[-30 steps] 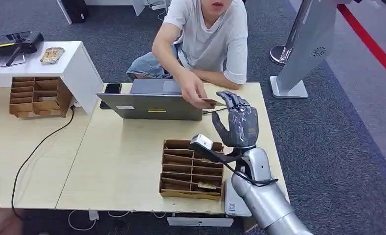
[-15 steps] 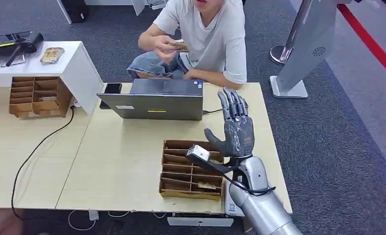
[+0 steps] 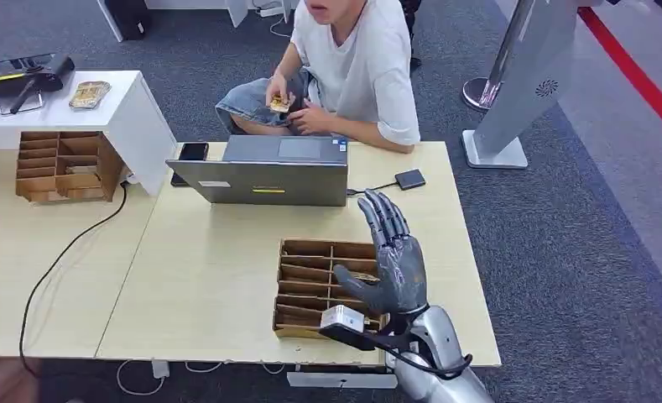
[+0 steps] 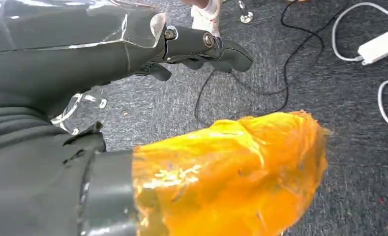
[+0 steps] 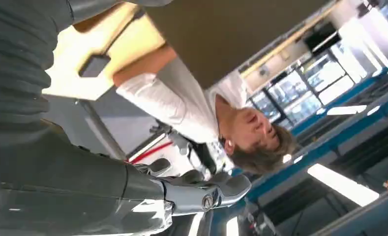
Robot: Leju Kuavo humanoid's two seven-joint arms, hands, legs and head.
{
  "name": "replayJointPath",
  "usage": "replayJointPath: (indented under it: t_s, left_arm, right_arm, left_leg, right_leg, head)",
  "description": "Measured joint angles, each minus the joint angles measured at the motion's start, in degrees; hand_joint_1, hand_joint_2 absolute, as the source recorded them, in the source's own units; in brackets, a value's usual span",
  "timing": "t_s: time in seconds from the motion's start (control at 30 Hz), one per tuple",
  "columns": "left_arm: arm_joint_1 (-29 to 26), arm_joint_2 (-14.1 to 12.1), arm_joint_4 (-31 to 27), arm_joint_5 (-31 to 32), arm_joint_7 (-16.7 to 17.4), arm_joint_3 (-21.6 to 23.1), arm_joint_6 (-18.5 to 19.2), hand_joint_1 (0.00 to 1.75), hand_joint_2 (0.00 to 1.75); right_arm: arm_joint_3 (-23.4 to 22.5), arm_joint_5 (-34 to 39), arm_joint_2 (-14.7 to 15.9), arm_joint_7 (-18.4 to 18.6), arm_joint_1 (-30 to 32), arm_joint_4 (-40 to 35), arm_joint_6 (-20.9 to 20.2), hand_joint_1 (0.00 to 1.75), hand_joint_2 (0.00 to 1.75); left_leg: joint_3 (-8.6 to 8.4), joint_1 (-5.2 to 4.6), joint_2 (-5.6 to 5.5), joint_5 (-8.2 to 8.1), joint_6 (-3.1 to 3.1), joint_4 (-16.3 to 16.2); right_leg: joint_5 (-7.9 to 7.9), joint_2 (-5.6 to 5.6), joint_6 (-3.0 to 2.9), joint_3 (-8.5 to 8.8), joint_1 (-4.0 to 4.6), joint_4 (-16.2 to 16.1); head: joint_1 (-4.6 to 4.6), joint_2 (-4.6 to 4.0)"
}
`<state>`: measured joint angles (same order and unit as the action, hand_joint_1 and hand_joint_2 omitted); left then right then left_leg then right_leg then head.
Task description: Pass the card to the sensor for recognition and then transmit it.
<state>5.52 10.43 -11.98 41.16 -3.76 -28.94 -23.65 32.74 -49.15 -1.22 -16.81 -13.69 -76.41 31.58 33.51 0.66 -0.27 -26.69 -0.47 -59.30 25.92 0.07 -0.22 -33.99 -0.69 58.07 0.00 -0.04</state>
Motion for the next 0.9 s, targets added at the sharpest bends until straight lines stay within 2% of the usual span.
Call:
replayJointPath:
  t_s: [0.27,0.53,0.9]
  left_arm:
    - [-0.3,-0.2,0.0,0.0,-0.4,-1.1,0.0,0.00,0.00]
    - [-0.3,-0.2,0.0,0.3,-0.4,-1.6,0.0,0.00,0.00]
    - [-0.3,-0.2,0.0,0.8,-0.4,-1.8,0.0,0.00,0.00]
  right_arm:
    - [1.4,1.2,3.0,-0.5,1.1,-1.7,-3.8,0.00,1.75]
    - [1.7,-3.9,4.2,2.4,1.1,-0.8,-3.8,0.00,1.75]
    - [2.3,-6.1,4.7,4.3,0.8,2.1,-3.7,0.00,1.75]
  left_leg:
    - [0.01,0.00,0.00,0.00,0.00,0.0]
    - [0.01,0.00,0.00,0.00,0.00,0.0]
    - [0.01,0.00,0.00,0.00,0.00,0.0]
  right_leg:
    - [0.00,0.00,0.00,0.00,0.00,0.0]
    - [0.00,0.00,0.00,0.00,0.00,0.0]
    - [-0.01,0.00,0.00,0.00,0.00,0.0]
  head:
    - [0.00,0.00]
    - [0.00,0.00]
    - [0.00,0.00]
